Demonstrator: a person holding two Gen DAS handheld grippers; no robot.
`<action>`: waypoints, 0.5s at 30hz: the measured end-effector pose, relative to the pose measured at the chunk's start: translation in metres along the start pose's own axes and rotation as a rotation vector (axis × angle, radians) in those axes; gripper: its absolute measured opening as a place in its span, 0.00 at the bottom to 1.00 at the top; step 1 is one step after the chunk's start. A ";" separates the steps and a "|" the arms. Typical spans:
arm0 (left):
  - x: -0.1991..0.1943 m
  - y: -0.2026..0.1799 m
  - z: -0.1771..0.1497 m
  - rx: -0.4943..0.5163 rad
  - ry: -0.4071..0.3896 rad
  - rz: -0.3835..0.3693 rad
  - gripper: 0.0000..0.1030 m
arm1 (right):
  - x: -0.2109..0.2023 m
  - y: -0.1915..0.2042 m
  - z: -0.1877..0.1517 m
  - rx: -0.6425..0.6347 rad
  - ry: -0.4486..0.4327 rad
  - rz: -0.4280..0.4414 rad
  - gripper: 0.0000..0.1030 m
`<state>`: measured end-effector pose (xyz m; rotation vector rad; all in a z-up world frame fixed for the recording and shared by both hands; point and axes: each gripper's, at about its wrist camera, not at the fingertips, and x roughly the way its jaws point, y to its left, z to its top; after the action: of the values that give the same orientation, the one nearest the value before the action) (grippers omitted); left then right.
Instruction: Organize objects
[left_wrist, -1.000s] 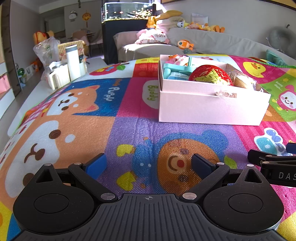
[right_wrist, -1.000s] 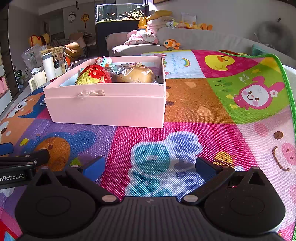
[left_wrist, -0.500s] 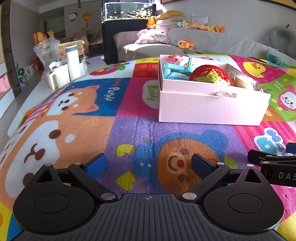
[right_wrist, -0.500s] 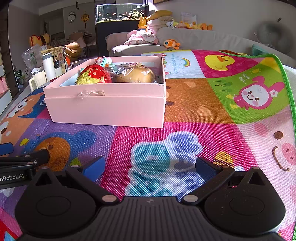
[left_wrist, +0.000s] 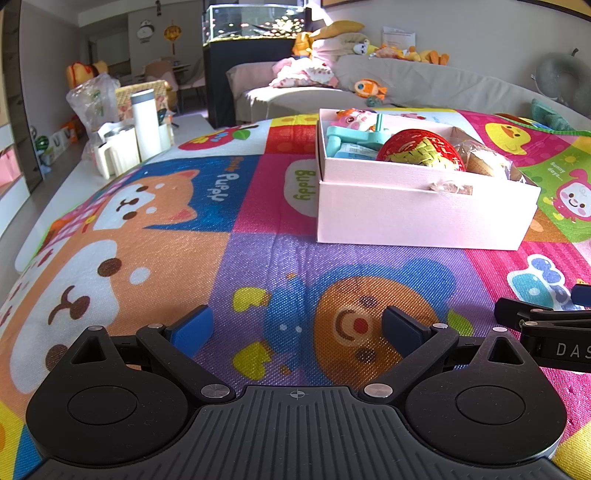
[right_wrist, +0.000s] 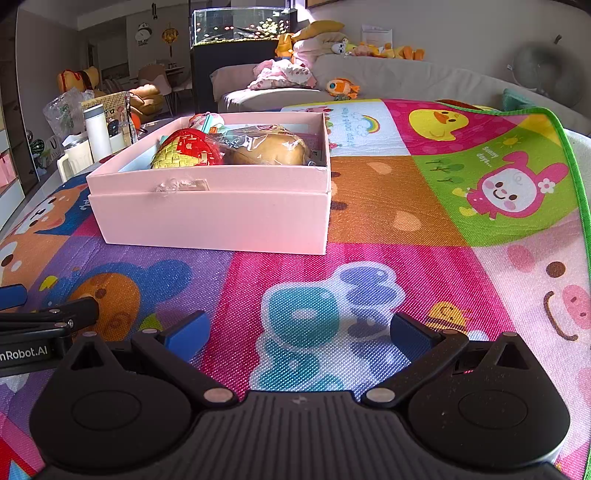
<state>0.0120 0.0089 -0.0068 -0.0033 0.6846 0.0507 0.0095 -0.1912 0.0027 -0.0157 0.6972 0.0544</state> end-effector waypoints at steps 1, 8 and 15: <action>0.000 0.000 0.000 0.000 0.000 0.000 0.98 | 0.001 0.000 0.000 0.000 0.000 0.000 1.00; 0.000 0.000 0.000 0.000 0.000 0.000 0.98 | 0.000 0.000 0.000 0.000 0.000 0.000 1.00; 0.000 0.000 0.000 0.000 0.000 0.000 0.98 | 0.001 0.000 0.000 0.000 0.000 0.000 1.00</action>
<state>0.0118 0.0087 -0.0068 -0.0035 0.6845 0.0505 0.0104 -0.1915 0.0025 -0.0155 0.6974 0.0545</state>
